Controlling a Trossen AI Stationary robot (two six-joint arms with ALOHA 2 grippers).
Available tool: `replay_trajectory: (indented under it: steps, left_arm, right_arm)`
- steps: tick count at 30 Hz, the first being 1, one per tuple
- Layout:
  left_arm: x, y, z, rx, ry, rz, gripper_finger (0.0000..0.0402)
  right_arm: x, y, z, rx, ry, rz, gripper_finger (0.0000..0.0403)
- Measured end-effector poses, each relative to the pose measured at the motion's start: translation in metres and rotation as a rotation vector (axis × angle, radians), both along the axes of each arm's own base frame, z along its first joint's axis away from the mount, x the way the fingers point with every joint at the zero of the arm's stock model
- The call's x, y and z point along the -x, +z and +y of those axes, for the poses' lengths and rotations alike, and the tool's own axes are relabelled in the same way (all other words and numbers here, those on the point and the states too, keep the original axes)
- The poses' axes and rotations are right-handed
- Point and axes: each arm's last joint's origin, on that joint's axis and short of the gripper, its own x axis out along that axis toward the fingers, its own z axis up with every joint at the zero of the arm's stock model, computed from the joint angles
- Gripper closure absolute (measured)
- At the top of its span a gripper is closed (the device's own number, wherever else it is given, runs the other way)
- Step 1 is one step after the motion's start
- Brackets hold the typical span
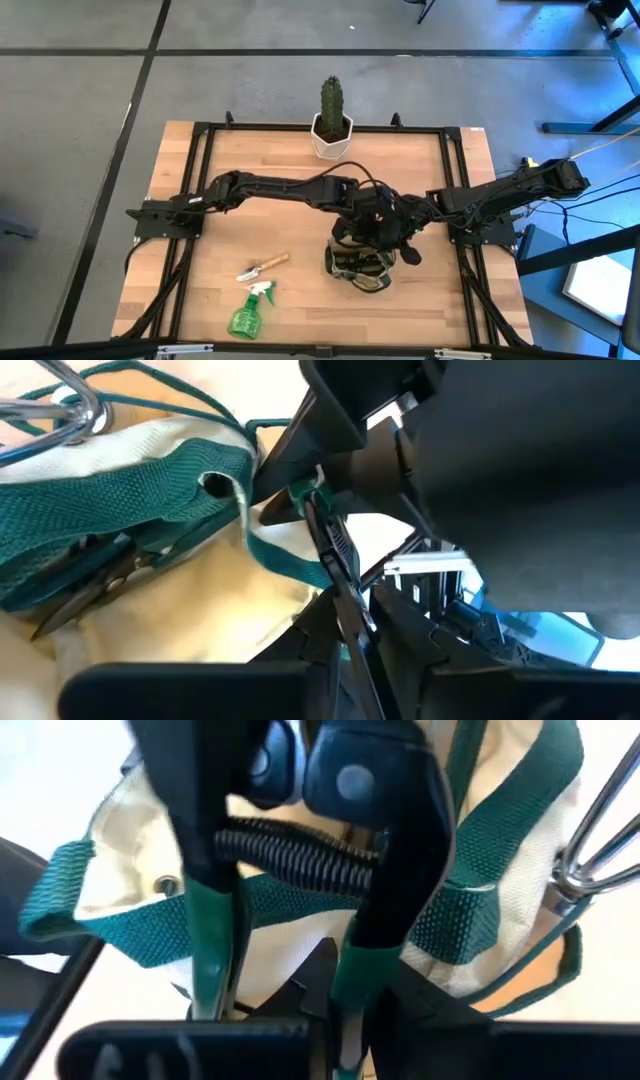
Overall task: Pick & Place Garden tools in Gardening bag
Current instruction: Put the green fruit pruner into the green gardening bag
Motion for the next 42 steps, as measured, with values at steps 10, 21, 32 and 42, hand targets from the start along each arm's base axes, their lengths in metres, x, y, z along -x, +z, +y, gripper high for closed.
replay_trajectory:
  steps: [10, 21, 32, 42]
  left_arm:
    - [0.001, 0.001, -0.008, -0.024, 0.001, -0.006, 0.0380]
    - [0.002, -0.001, -0.014, -0.023, -0.035, -0.003, 0.0390]
    - [0.003, -0.003, -0.016, -0.019, -0.038, 0.019, 0.0391]
    - [0.004, -0.004, -0.015, -0.032, -0.033, 0.028, 0.0393]
  right_arm:
    - [-0.001, 0.000, -0.001, 0.044, -0.003, -0.027, 0.0361]
    - [-0.004, 0.004, -0.001, 0.016, -0.023, -0.059, 0.0249]
    - [-0.003, 0.001, 0.001, -0.039, 0.076, -0.026, 0.0205]
    - [0.012, 0.000, -0.002, -0.093, 0.148, 0.080, 0.0194]
